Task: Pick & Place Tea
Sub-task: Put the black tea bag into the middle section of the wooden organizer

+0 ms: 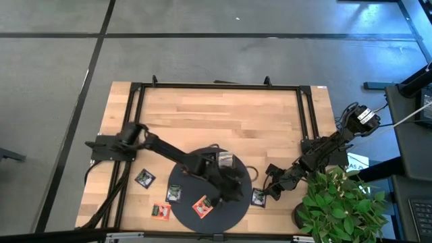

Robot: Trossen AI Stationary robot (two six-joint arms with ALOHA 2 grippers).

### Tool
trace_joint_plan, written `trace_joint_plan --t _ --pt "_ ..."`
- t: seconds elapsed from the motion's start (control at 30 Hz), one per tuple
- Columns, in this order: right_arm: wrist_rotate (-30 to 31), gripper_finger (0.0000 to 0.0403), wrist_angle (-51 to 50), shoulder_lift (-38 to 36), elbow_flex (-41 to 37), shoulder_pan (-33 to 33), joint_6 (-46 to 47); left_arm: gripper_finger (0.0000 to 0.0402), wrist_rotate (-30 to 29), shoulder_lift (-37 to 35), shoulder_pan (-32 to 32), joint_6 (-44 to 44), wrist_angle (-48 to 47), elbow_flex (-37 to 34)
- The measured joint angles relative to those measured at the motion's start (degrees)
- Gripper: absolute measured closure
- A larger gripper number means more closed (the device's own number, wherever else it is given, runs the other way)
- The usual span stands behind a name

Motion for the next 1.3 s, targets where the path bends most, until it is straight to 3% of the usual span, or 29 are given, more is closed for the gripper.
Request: trace_joint_plan --t 0.4,0.5,0.67,0.9,1.3 --pt "0.6 0.0281 0.1 0.0 0.0 0.0 0.0 0.0302 0.1 18.3 -1.5 -2.0 -0.9 21.3" --pt "0.7 0.0281 0.1 0.0 0.0 0.0 0.0 0.0302 -2.8 22.1 -1.4 -2.9 -1.2 24.3" --pt "0.8 0.0281 0.2 0.0 0.0 0.0 0.0 0.0302 -10.4 25.0 0.0 -5.2 -1.0 24.9" --pt "1.0 0.0281 0.4 0.0 0.0 0.0 0.0 0.0302 -8.6 26.4 1.7 -8.7 -0.5 25.0" --pt "0.6 0.0281 0.4 0.0 0.0 -0.1 0.3 0.0302 -12.5 26.5 1.7 -9.7 -0.6 25.0"
